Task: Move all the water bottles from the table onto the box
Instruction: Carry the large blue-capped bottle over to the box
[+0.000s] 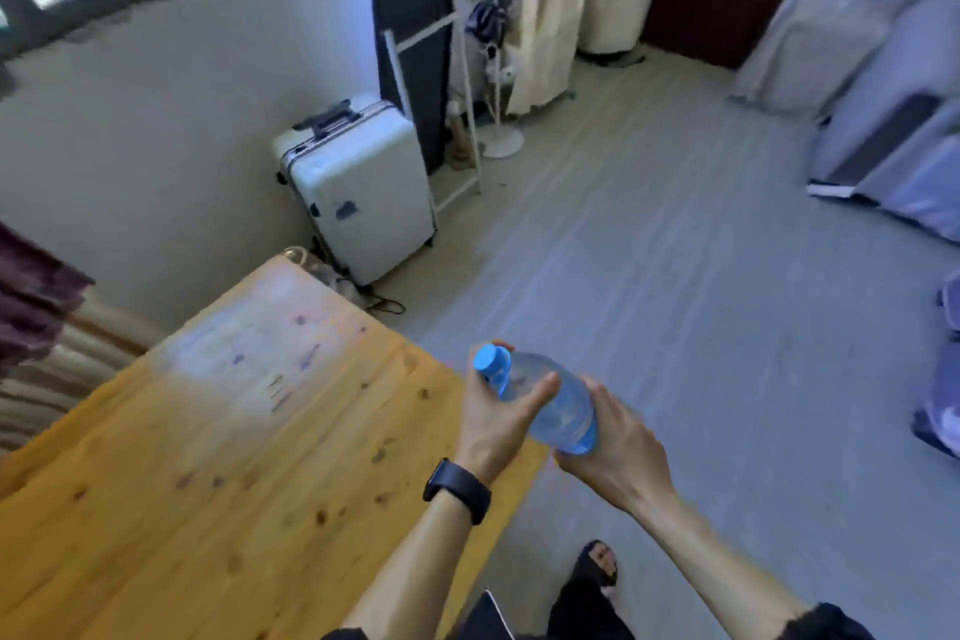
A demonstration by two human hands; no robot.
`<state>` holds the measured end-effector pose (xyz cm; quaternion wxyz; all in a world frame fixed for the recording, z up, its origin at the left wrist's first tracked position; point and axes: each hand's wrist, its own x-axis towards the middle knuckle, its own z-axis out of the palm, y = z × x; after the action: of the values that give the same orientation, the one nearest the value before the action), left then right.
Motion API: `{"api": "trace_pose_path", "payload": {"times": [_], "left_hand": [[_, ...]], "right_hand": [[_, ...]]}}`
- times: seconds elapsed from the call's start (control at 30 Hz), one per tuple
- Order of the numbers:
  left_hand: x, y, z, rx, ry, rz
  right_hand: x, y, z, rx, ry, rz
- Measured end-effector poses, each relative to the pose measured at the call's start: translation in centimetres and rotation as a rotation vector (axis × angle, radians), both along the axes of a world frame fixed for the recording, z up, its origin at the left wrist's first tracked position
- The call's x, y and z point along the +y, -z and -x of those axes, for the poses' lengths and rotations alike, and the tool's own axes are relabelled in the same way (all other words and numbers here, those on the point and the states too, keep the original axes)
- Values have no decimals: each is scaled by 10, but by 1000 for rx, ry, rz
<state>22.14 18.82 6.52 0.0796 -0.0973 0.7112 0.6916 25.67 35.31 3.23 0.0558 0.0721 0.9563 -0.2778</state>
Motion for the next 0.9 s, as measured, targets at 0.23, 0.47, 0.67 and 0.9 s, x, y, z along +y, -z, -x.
{"api": "trace_pose_path", "payload": {"times": [0.23, 0.47, 0.67, 0.9], "left_hand": [[184, -16, 65, 23, 266, 84], [314, -65, 150, 191, 435, 139], [392, -114, 252, 369, 492, 152], [470, -148, 397, 499, 537, 135]], "right_hand": [[170, -8, 25, -10, 236, 1], [290, -54, 90, 62, 381, 88], [361, -97, 186, 213, 450, 65], [435, -129, 328, 302, 489, 33]]}}
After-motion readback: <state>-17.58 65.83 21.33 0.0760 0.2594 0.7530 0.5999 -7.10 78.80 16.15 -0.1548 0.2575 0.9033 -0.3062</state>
